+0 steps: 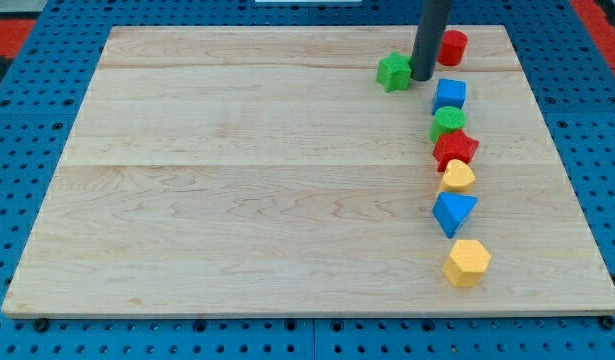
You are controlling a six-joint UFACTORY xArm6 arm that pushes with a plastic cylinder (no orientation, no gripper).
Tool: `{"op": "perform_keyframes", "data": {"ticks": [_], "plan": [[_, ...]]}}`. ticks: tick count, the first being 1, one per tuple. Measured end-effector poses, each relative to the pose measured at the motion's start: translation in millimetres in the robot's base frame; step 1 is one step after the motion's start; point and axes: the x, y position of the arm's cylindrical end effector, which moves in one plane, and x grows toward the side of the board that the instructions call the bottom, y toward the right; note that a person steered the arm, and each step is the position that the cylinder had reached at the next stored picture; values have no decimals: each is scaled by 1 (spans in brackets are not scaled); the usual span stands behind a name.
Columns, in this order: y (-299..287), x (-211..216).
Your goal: Push the green circle into the green star
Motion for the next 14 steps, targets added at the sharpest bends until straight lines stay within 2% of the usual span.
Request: {"op": "perform_keyframes", "data": {"ticks": [1,3,4,5,6,7,8,9,11,12,13,14], "plan": [[-13,-14],[-158,32],[-74,11],[1,18],[68,5],[103,34],[84,100],[23,115],[-62,110],[-39,89],[-45,85],[-100,84]]}}
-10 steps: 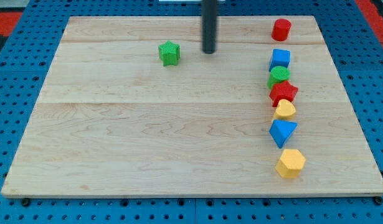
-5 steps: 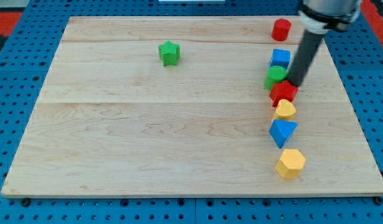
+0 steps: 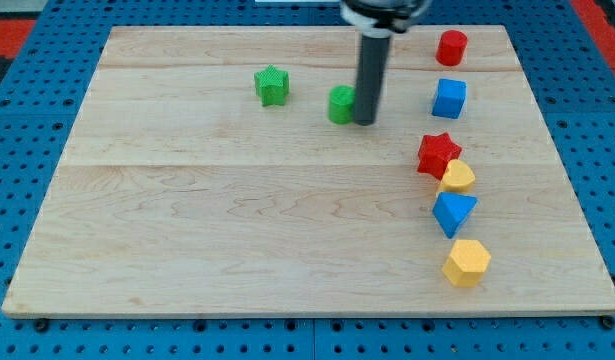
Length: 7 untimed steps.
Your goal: Push the green circle into the green star
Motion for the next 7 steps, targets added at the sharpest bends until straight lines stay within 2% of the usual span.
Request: {"op": "perform_keyframes", "data": {"ticks": [1,2,3,4,5,6,7], "plan": [[-5,-48],[-21,-43],[-7,-50],[-3,-71],[-43,-69],[-59,-56],[40,-75]]}}
